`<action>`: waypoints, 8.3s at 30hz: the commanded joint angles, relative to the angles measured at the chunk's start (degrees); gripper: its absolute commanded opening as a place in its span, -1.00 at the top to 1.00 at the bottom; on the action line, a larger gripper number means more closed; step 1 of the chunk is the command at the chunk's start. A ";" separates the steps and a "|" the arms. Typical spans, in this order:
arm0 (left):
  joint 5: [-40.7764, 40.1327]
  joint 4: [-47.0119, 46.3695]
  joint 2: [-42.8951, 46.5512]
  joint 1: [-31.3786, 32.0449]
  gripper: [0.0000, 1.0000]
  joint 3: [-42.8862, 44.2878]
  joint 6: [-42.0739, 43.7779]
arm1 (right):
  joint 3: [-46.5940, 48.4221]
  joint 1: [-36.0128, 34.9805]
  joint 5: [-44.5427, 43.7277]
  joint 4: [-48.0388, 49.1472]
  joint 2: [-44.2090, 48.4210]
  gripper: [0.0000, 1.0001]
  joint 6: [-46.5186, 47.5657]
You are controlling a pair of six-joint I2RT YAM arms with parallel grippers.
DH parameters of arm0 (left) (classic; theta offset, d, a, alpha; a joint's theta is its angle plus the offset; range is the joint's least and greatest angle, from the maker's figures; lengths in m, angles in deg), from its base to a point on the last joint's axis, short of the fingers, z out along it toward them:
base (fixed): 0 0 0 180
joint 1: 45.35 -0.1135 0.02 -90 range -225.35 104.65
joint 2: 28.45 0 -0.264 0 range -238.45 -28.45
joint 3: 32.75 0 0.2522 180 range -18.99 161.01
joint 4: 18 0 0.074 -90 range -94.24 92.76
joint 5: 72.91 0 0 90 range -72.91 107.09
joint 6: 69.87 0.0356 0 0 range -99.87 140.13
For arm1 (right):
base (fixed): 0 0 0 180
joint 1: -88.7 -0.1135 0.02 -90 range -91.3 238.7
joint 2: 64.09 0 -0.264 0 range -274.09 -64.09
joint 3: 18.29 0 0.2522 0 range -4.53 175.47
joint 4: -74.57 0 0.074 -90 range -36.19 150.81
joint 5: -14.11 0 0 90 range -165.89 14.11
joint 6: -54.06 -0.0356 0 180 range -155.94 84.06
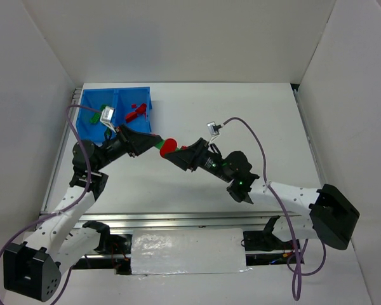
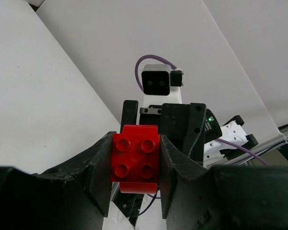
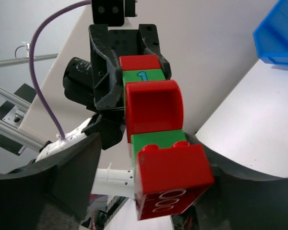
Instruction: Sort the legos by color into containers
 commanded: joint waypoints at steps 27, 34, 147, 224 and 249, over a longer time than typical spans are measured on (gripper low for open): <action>3.05 -2.32 2.53 0.35 0.87 -1.76 -0.13 | 5.93 -0.86 -1.85 9.21 -5.57 -0.14 3.33; 3.40 -1.79 2.35 0.35 0.95 -1.85 0.49 | 6.02 -0.86 -1.32 10.44 -6.27 -0.23 2.89; -5.92 35.66 13.86 -1.15 1.00 3.08 -4.16 | 10.06 -13.77 -14.94 -23.30 5.07 -0.72 50.05; -23.74 18.98 -28.22 -7.06 -0.99 29.65 42.82 | 21.57 -5.09 -27.87 -61.52 16.76 1.00 20.34; -37.27 -11.02 10.09 39.02 -0.99 -9.14 69.04 | 14.38 -2.70 -13.98 -42.57 15.00 1.00 -4.93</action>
